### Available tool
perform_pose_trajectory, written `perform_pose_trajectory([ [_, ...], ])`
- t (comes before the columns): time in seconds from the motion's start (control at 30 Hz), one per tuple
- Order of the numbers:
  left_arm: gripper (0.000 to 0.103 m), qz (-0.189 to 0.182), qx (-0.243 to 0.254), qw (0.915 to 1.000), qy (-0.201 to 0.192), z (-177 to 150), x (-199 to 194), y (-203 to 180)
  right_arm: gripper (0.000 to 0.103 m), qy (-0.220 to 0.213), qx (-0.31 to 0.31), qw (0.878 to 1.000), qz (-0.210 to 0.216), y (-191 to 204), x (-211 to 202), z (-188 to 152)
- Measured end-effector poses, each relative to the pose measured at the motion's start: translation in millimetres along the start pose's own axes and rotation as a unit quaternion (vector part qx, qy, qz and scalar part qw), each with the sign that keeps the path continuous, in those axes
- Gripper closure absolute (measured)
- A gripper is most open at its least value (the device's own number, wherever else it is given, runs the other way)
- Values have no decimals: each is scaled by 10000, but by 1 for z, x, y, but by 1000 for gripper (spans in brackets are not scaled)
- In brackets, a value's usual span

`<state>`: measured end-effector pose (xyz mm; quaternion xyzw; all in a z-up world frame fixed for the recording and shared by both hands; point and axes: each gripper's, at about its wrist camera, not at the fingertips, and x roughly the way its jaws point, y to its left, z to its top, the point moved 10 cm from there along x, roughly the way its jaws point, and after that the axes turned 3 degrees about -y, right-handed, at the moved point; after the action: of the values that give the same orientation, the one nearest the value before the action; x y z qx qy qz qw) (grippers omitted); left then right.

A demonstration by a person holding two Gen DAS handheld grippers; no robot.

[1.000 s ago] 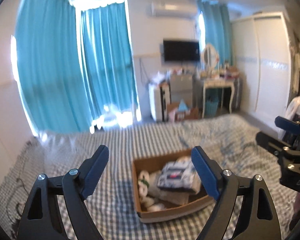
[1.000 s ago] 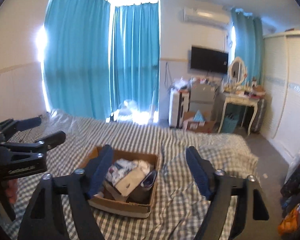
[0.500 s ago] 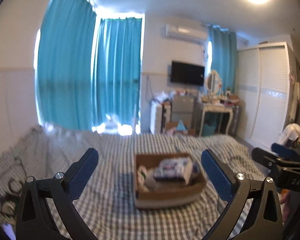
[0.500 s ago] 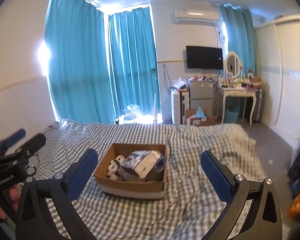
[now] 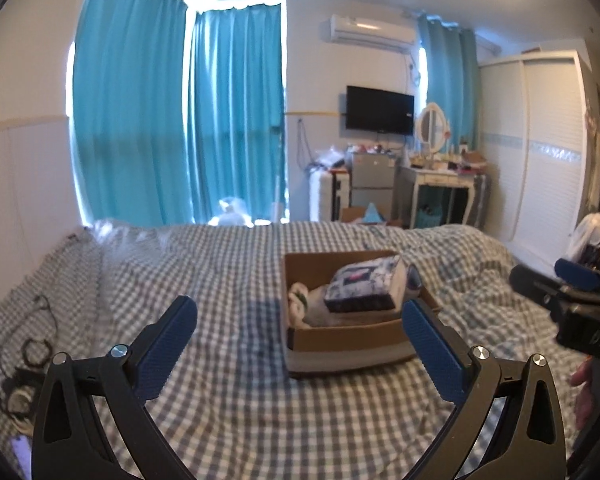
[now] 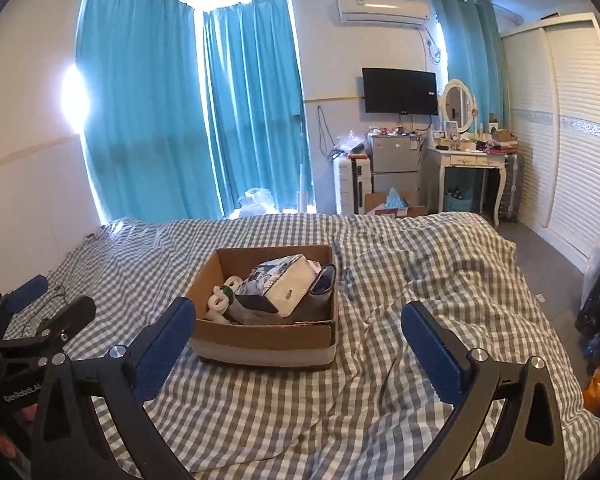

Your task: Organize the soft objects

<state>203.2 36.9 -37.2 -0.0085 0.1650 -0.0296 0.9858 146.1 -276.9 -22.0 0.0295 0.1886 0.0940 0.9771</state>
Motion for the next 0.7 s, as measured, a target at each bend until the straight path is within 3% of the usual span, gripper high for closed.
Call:
perform_pose_trajectory([
  [0.1,0,36,38,10000,30,-2,-1,0,0,0,-168,9997,-167,0,1,-1],
  [0.7,0,-37,5,10000,91,-5,-1,-1,0,110,-107,9999,-41,0,0,-8],
])
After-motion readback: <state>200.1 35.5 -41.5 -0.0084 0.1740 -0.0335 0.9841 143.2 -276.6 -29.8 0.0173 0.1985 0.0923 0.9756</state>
